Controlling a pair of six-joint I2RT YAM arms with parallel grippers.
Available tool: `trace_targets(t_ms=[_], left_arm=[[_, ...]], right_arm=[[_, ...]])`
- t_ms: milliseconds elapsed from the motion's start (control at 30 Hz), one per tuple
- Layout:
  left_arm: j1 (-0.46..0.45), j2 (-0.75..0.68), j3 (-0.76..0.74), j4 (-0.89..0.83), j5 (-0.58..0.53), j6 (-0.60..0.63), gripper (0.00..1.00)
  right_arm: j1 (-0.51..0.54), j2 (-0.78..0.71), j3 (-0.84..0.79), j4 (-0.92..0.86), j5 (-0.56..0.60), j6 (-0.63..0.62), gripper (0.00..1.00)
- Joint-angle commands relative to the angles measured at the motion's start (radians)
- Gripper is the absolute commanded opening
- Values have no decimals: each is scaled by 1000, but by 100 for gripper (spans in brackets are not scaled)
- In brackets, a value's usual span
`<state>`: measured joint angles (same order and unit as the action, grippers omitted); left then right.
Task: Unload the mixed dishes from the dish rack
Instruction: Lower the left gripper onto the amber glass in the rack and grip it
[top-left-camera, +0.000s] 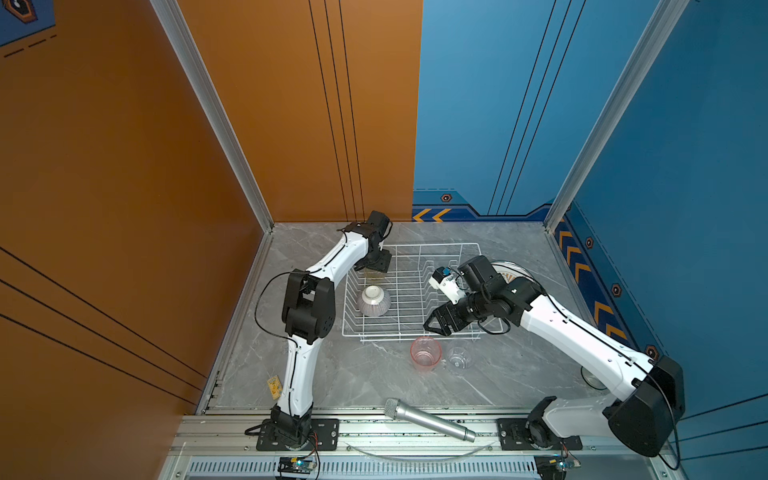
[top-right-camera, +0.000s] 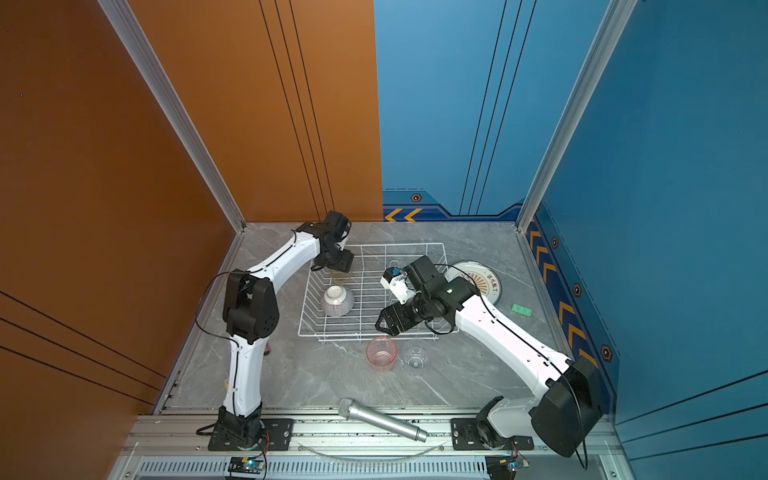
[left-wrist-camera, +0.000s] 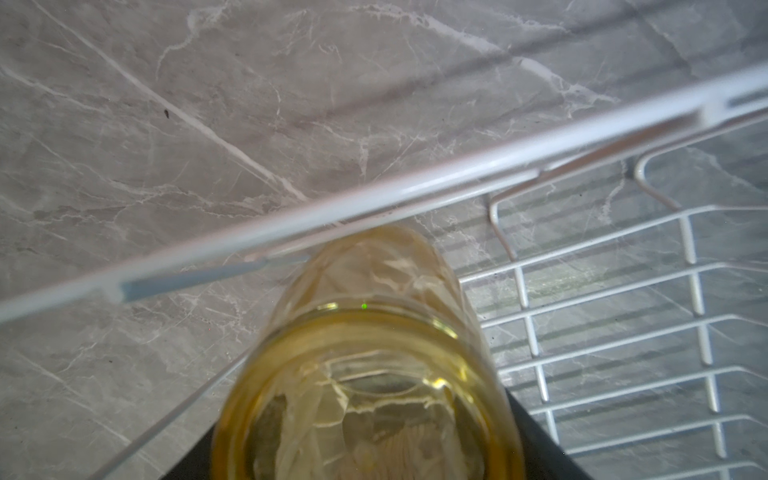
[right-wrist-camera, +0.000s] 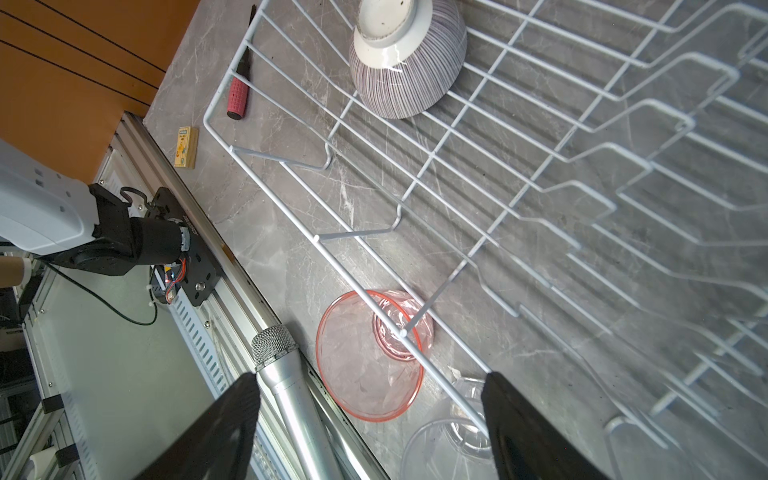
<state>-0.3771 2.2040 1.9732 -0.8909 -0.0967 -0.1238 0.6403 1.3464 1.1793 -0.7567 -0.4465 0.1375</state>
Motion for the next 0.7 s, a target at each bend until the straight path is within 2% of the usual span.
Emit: trace_targets(t_ms=[0,333,533,600,667], left_arm=[[11,-30,-13,-32,44,9,45],[17,-167,-41,-30,162,13,44],[15,-193,-35,-31,194,19,44],[11,-191,-38,-31,179,17,50],[3,-183,-39,-31,146,16,62]], right_arm=[[-9,8,-17,31,-23,18,83],[-85,-35,-91,207,-222,97,82],[-116,-54,-121,254,-251,125,82],[-117,-56,-127,257,-250,127,82],[-119,-60,-131,259,-249,129,82]])
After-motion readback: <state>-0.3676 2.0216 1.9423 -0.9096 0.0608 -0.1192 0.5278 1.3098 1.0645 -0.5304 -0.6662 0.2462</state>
